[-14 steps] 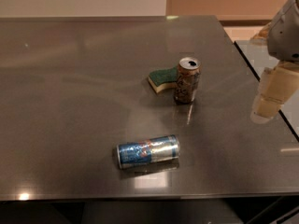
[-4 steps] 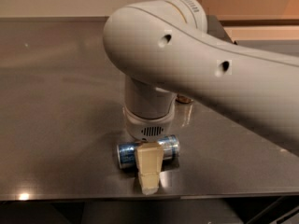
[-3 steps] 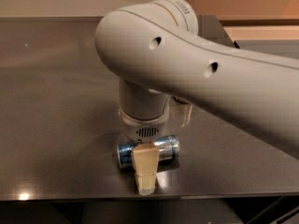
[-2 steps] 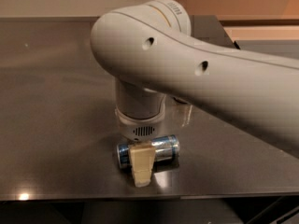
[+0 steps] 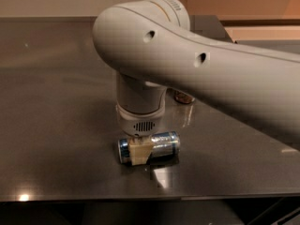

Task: Place redbull can upright

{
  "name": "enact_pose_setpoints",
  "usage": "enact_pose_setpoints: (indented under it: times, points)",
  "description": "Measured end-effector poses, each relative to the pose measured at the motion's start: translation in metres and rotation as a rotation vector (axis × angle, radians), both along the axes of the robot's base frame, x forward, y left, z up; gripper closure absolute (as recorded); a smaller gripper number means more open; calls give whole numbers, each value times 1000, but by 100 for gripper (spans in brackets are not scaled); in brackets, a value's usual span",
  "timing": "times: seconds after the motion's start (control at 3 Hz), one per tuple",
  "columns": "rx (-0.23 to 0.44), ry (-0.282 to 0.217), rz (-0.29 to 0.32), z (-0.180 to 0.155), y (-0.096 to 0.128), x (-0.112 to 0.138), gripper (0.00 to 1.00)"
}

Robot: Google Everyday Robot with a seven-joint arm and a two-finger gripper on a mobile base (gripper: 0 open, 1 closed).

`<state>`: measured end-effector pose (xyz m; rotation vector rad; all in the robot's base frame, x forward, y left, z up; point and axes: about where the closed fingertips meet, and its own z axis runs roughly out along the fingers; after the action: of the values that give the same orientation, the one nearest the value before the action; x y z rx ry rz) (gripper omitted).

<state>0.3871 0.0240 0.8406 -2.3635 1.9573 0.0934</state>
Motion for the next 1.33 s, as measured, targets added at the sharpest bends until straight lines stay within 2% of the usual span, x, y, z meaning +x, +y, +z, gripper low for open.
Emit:
enact_pose_setpoints:
  times: [0.33,0.67,1.0,1.33]
  points:
    - [71,14,-11,19,-5,6,88]
    - [229,0,-24,56,-8,19,100]
    - [410,-8,-27,93,1,31,100]
    - [586,6,-41,122,15,40,100]
